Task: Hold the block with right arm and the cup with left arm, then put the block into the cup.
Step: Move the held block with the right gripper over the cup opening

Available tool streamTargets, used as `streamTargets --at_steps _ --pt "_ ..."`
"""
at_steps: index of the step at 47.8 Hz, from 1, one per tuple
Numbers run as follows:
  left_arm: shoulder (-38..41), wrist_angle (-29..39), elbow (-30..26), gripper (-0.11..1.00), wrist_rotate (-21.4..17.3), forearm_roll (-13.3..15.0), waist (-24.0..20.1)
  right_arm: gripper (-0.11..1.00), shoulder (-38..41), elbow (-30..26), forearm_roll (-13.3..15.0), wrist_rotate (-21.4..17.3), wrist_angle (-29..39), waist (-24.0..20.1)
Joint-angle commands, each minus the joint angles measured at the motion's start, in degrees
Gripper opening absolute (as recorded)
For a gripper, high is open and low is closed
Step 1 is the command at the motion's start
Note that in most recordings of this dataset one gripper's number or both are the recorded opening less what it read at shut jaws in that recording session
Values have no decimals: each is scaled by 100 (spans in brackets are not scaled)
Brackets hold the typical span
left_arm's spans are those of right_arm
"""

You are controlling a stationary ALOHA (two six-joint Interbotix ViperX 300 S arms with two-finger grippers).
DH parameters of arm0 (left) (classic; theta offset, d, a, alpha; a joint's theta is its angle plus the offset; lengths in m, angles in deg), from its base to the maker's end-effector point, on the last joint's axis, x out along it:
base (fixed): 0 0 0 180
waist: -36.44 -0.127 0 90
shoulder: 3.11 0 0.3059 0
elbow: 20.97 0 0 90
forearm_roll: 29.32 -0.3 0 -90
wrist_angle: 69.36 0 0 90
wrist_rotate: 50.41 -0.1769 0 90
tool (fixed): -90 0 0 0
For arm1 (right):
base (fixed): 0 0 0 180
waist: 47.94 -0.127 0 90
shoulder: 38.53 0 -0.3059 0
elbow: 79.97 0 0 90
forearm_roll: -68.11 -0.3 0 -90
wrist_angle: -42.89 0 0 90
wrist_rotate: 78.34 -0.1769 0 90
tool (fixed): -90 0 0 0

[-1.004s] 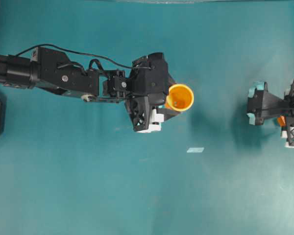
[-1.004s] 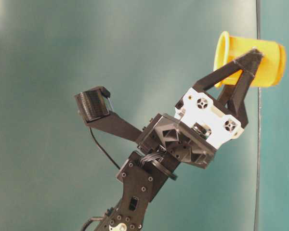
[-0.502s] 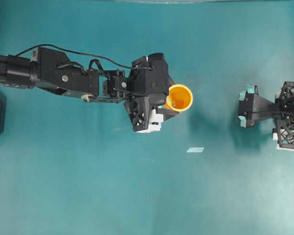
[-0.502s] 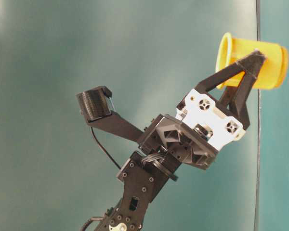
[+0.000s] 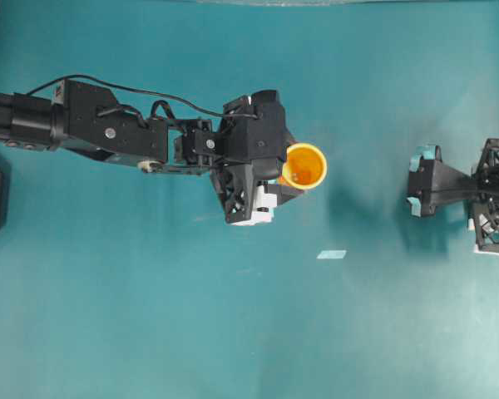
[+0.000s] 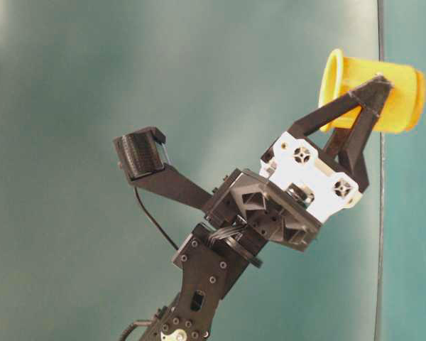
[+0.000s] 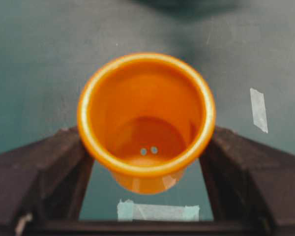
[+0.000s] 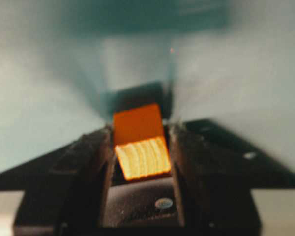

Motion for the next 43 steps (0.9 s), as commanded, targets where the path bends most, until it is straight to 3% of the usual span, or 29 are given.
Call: streamTargets --at_steps 1,15,28,43 --pt "-158 -9 -79 65 9 -9 0 40 -44 -123 0 -18 -237 -9" --pt "-167 44 -79 65 9 -9 0 40 -202 -1380 9 -18 -1854 26" --pt "-167 44 -79 65 0 -18 0 40 -123 -2549 9 0 -2549 105" --pt "-167 -53 -88 65 -9 -18 -9 40 -114 -2962 18 9 -3155 721"
